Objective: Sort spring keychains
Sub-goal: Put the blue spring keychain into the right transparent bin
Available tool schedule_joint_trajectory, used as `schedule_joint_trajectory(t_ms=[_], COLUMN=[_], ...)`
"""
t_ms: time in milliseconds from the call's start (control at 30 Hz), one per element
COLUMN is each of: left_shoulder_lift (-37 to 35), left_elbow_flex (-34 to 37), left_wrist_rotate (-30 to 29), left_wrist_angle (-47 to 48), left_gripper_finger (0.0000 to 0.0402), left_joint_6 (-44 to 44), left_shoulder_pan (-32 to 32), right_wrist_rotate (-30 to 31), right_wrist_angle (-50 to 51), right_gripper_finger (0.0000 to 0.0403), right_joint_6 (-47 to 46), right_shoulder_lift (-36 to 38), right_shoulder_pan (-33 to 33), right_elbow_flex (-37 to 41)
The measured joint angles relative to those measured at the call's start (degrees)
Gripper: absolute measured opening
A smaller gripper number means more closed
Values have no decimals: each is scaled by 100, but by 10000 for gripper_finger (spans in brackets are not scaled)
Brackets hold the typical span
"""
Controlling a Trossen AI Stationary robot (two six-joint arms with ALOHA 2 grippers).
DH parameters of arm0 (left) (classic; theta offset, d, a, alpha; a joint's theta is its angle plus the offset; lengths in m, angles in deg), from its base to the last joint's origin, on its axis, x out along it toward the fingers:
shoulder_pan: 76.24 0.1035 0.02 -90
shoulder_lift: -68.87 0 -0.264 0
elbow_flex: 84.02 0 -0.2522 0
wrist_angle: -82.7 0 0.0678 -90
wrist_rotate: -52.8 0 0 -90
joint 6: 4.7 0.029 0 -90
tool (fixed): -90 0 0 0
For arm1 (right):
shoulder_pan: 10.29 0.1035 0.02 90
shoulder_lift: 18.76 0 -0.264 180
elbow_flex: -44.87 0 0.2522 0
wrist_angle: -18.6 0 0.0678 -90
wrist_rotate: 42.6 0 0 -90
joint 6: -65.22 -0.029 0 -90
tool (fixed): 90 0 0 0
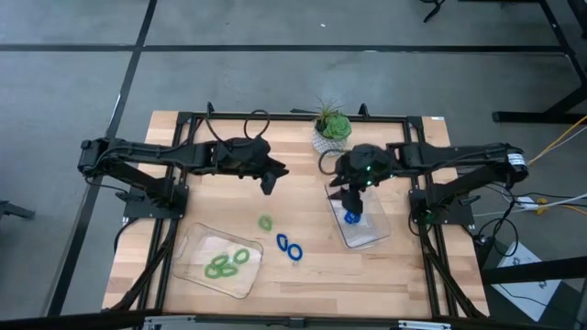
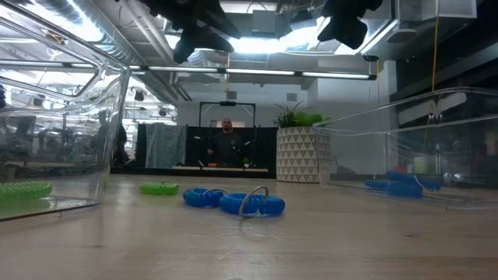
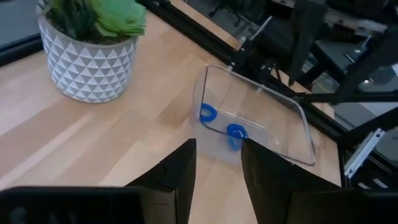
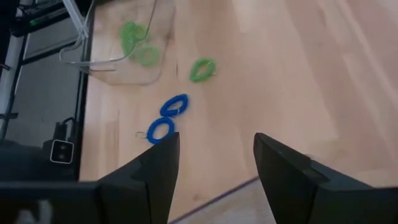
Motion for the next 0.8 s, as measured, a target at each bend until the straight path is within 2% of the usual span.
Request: schedule_joint_trajectory(t_ms=[133,267,367,600,800], left_shoulder_lift=[0,0,0,0,0], left_elbow_flex=[0,0,0,0,0], left_wrist_rotate=[80,127,384,529,579], left_wrist_angle=[20,100,229,616,890], left_gripper_finger=[123,123,123,123,123], left_joint_6=[167,197,169,149,149], left_shoulder_pan=[-180,-446,-639,-1055,-1313], right_wrist_rotate=[114,189,428,532,513], right_wrist_angle=[-93,-81,-89,102,171], right_gripper_finger=[205,205,205,205,205], right_joint_6=[-274,-417,-324,-216,-641], right_shoulder_lift=[-326,-895,-1367,-2581,-3525], right_shoulder_pan=[417,863,1140,1538,1731], right_elbow_flex=[-87,-471,-881,-1802,-1919])
